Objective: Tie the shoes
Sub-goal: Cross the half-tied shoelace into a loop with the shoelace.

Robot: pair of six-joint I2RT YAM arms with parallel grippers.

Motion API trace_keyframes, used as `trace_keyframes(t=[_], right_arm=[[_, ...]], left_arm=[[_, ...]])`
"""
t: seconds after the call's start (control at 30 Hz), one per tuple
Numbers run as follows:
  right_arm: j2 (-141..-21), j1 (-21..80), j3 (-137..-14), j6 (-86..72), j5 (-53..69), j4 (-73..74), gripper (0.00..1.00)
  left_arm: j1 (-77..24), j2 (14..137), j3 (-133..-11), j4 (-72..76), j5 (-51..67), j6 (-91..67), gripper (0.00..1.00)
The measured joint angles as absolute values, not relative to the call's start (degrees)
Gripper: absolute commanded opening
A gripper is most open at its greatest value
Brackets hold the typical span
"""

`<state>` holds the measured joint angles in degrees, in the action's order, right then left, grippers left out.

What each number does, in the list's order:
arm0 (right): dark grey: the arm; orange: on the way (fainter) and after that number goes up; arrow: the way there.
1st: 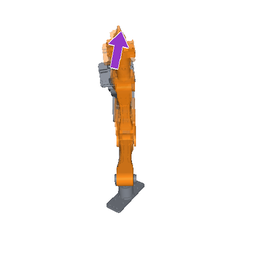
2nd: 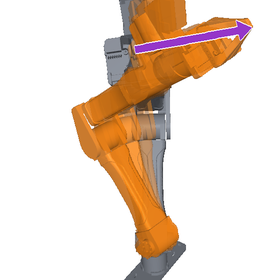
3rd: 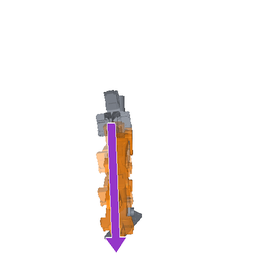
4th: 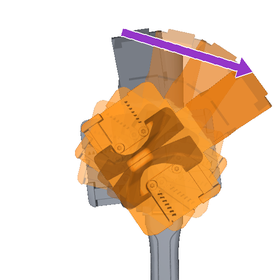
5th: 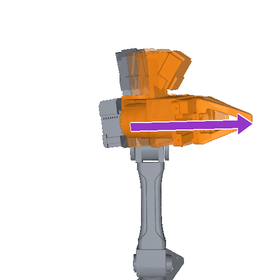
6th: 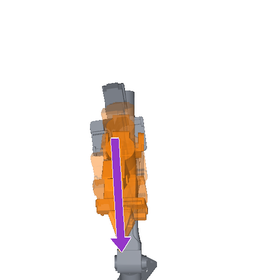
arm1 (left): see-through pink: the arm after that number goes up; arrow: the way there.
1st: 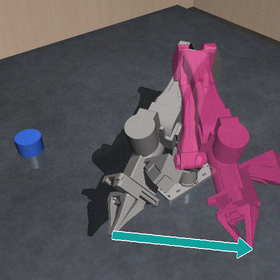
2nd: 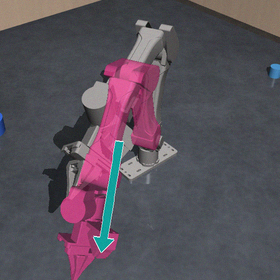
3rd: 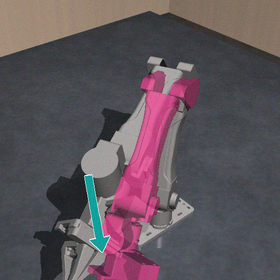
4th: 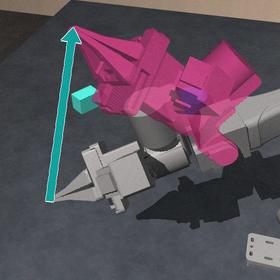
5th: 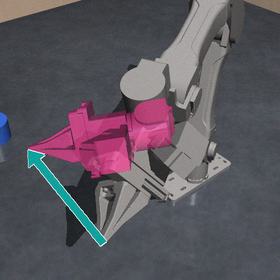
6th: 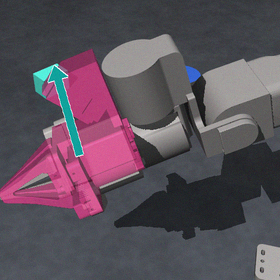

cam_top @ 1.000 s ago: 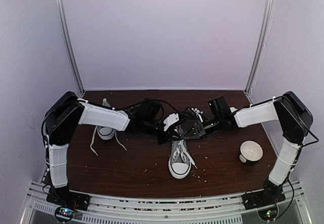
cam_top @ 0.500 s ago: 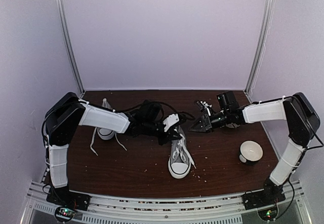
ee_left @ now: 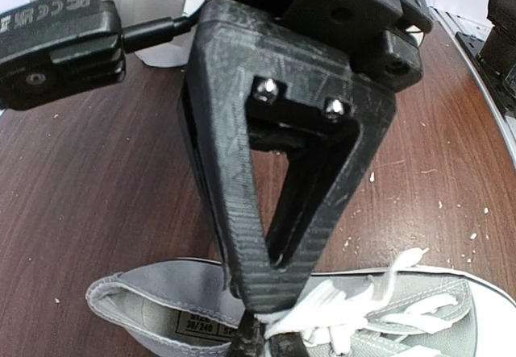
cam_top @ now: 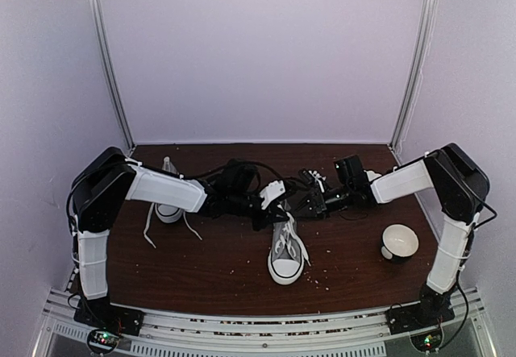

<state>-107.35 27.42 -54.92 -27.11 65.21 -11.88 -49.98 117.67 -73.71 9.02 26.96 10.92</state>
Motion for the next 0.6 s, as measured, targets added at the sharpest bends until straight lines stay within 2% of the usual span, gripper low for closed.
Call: trace_keyframes(t=[0.2, 0.33, 0.5, 0.6], right_arm=[[-108.79, 27.49, -51.57, -37.15, 67.70, -26.92, 0.11], [-109.40, 27.51, -50.70, -40.91, 67.77, -31.86, 0.11], [-109.38, 27.66, -50.59, -40.60, 67.57, -31.83, 0.14], [-108.88, 27.66, -51.29, -35.55, 66.46, -24.62, 0.14]], left_arm=[[-49.98, 117.67, -73.71, 8.91, 26.76, 10.92, 0.00], [-49.98, 117.67, -73.69, 8.95, 26.74, 10.92, 0.00], [-49.98, 117.67, -73.65, 8.88, 26.70, 10.92, 0.00], [-49.98, 117.67, -73.47, 8.60, 26.44, 10.92, 0.00]])
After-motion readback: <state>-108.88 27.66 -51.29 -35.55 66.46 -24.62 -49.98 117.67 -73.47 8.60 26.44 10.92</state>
